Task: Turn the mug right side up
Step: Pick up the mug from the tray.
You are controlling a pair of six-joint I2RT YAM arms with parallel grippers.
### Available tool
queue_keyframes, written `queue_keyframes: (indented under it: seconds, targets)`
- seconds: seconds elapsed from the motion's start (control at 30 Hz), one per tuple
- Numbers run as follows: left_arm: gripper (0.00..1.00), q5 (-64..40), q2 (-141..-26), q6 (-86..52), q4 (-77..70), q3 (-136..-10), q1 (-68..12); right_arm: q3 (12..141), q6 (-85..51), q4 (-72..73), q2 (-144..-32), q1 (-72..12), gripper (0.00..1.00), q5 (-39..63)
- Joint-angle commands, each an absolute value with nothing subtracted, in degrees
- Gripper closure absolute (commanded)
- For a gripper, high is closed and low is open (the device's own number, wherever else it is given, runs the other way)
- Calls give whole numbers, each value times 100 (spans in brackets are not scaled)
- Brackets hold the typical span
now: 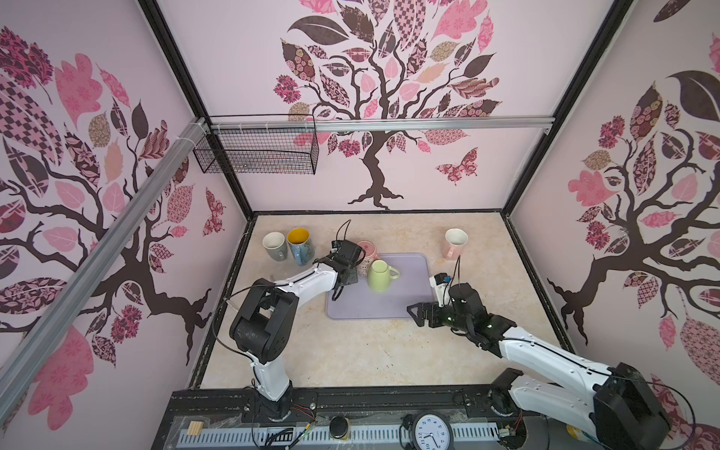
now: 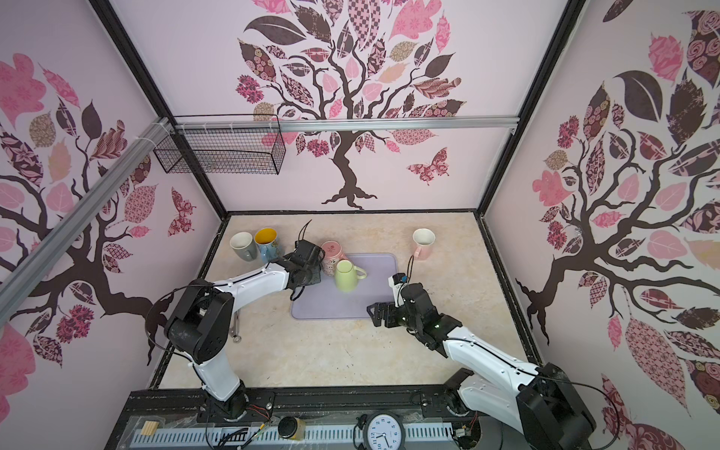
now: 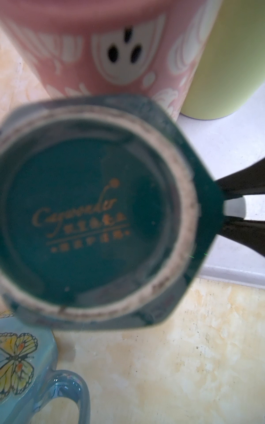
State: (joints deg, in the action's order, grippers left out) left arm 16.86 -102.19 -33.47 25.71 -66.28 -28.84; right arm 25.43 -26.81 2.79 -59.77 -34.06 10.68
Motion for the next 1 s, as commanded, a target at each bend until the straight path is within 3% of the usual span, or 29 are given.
queue_keyframes:
  seconds: [0.0,0.97]
  targets:
    - [100,1816,-10332,-3305,2744,-6768,-2815,2714,-2670,259,-6036,-3419,0,1050]
    - [100,345,-8003,-3481,1691,-5489,-2821,2609,-3235,671,-5864,-3421,0,1456]
